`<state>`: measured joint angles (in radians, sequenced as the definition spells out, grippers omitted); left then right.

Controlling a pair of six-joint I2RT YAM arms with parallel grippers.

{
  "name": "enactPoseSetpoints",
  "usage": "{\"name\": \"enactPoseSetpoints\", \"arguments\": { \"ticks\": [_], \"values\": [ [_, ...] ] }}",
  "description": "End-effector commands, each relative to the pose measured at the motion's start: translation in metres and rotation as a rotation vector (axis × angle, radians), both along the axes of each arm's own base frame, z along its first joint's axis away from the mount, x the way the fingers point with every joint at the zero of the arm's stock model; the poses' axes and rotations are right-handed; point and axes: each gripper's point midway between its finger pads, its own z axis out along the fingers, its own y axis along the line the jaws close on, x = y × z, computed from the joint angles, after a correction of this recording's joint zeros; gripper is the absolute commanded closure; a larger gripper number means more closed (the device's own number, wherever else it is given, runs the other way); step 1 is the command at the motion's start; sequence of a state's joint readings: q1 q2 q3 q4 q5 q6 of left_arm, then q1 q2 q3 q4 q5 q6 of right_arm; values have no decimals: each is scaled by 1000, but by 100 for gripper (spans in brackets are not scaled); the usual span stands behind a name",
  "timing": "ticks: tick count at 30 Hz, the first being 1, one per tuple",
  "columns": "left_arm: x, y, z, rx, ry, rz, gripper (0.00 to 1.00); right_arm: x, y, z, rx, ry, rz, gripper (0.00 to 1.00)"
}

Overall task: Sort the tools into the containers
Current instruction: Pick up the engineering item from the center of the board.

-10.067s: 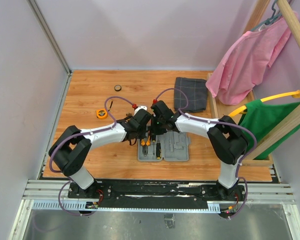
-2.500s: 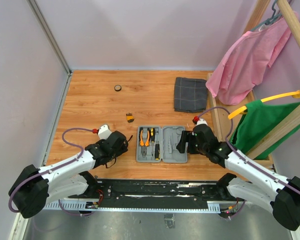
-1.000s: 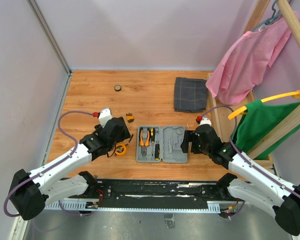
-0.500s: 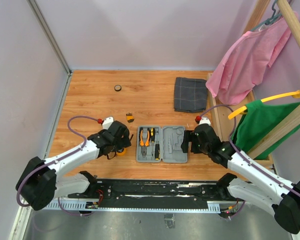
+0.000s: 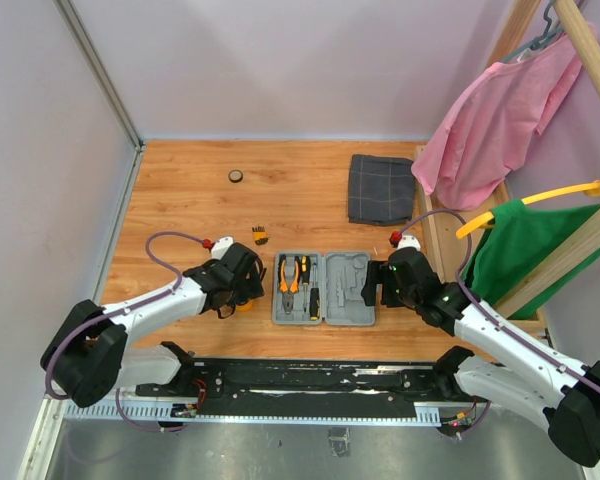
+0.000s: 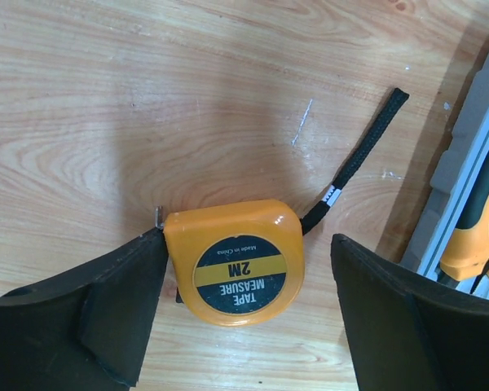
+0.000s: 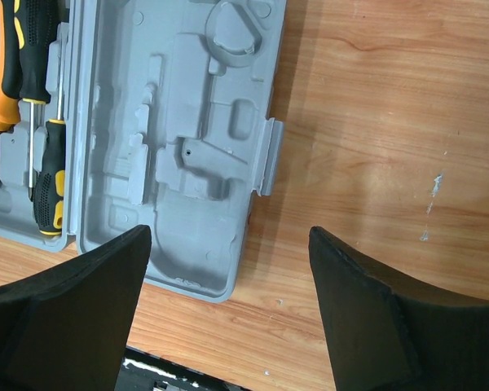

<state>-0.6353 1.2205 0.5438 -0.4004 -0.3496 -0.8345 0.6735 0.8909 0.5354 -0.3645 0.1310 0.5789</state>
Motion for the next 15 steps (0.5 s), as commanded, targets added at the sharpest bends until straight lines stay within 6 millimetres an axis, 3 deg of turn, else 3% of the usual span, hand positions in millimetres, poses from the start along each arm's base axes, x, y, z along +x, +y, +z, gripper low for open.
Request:
{"name": "enactPoseSetpoints", "arguments": {
  "ticks": [1,5,10,15],
  "values": [
    [-1,0,-6,20,19,-38,18,4,1,8,13,-21,-3,20],
    [-2,2,-9,40,29,-55,28,3,1,7,14,-19,-1,20],
    [2,-10,-1,9,-1,-144,41,4,2,8,17,-20,-1,20],
    [6,-21,11,-14,-32,-224,46,3,2,8,17,-19,-2,20]
  ]
}}
